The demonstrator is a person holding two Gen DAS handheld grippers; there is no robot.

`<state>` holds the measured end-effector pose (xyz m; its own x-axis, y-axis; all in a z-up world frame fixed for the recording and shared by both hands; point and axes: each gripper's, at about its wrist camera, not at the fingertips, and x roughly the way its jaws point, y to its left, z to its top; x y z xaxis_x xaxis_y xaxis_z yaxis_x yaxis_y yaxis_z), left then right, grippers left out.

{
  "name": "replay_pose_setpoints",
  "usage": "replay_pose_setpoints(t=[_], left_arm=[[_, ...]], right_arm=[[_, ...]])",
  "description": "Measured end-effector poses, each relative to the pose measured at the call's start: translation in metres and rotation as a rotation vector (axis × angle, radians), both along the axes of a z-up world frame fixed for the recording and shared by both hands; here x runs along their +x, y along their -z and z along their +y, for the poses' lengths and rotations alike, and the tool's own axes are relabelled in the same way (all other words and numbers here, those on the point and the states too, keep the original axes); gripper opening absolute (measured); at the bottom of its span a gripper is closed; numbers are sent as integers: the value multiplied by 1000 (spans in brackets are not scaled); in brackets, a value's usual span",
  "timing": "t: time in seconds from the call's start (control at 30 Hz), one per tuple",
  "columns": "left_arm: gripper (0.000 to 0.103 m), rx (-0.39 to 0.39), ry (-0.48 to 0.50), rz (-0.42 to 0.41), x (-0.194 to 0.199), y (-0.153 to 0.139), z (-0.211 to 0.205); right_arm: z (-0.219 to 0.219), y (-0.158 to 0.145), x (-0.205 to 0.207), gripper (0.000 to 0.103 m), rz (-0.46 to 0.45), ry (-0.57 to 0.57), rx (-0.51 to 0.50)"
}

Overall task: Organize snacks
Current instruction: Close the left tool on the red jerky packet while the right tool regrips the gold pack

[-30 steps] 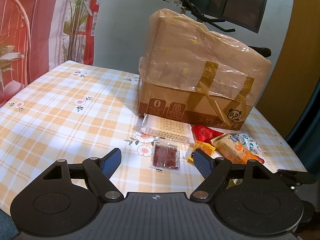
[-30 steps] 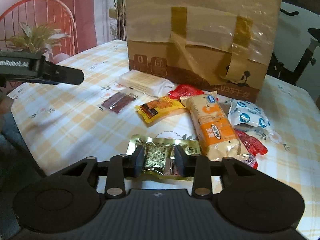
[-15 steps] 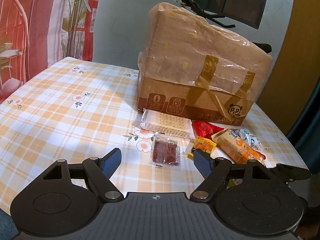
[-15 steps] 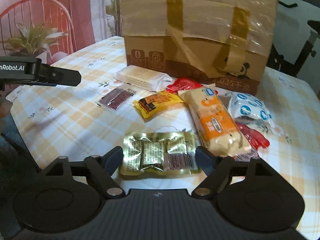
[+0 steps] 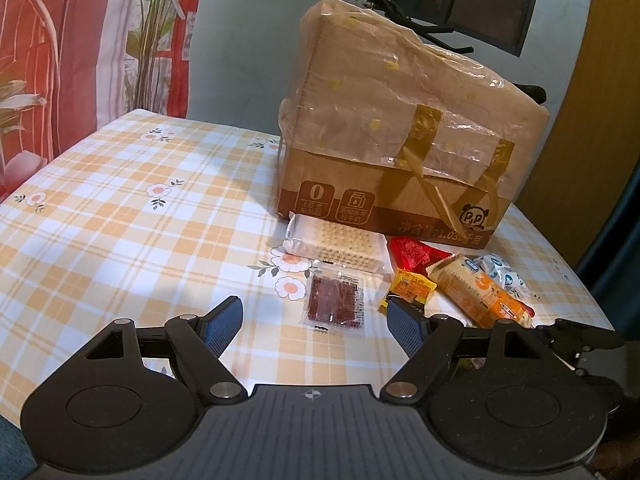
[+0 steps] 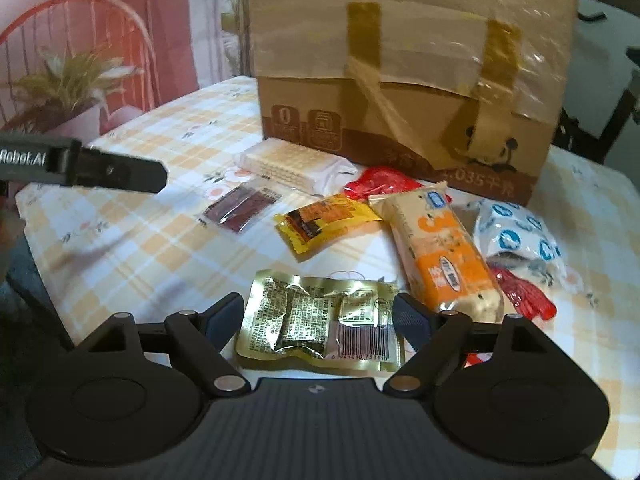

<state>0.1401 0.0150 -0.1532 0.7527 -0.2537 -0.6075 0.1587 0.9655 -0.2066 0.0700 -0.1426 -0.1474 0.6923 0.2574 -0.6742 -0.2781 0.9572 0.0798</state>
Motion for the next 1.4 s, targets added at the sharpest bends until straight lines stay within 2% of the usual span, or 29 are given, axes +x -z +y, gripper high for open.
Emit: replay_pose_setpoints(t=[0.1, 0.23, 0.33, 0.67, 0.9, 0.97, 1.0, 1.4], left_arm=[[81, 2, 2, 3, 0, 0, -1], [81, 2, 1, 4, 0, 0, 0], [81, 0, 1, 9, 0, 2, 0], [81, 2, -2, 16, 1, 3, 0], [81, 3, -9, 22, 1, 4, 2], [81, 7, -7, 27, 1, 4, 1], [81, 10, -7, 29, 1, 5, 1], [80, 33, 3, 66, 7, 11, -3]], right_arm=[[-5, -4, -2, 88, -24, 16, 25], [-5, 4, 3, 90, 32, 11, 42], [-1, 4, 3, 91, 28, -10, 41], [19, 10, 5, 96, 12, -60, -54], [7, 8, -5, 82, -12, -29, -6], [2, 6, -8, 75, -18, -23, 27], [0, 5, -9, 64, -20, -19, 41], [-8, 2, -13, 61, -69, -1, 89]])
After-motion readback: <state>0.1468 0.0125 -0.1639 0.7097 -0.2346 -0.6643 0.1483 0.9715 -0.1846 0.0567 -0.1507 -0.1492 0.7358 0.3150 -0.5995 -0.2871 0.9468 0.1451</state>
